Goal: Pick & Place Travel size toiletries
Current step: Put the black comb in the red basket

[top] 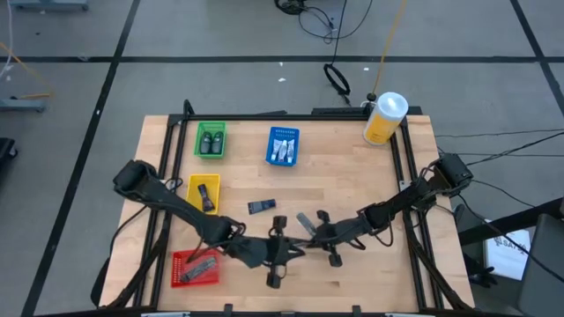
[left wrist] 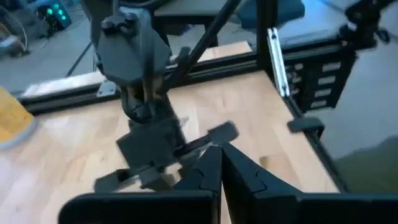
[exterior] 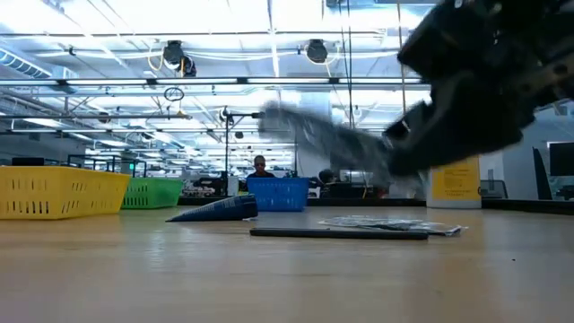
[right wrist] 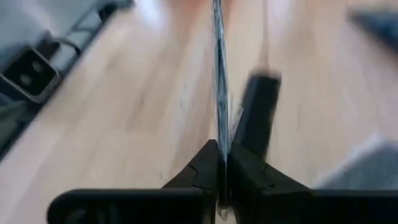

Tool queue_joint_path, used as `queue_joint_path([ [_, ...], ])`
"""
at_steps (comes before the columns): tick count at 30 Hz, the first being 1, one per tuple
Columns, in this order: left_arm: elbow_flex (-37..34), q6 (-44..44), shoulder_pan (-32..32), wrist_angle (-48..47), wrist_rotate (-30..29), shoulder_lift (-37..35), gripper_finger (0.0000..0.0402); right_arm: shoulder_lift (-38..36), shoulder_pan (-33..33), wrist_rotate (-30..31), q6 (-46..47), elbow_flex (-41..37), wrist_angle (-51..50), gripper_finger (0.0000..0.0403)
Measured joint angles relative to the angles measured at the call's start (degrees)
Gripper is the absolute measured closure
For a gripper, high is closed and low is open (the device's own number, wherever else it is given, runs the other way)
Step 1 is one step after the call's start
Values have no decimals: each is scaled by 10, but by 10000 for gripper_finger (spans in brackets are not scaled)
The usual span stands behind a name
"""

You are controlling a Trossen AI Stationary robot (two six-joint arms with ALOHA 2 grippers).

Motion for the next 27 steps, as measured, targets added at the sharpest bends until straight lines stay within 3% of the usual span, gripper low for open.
queue_joint_path([
  [6, 0, -9, 9, -25, -7, -22, 371, 0, 0, -1, -61, 0, 99, 390],
  [14, 0, -78, 30, -200, 9, -20, 235, 0, -1, 0, -88, 0, 162, 385],
  [17, 0, -115, 34, -221, 8, -20, 205, 0, -1, 1, -88, 0, 162, 380],
  [20, 0, -146, 33, -227, 13, -20, 208, 0, -1, 15, -88, 0, 160, 387],
  [27, 0, -211, 33, -234, 51, -20, 257, 0, -1, 33, -87, 0, 150, 392],
])
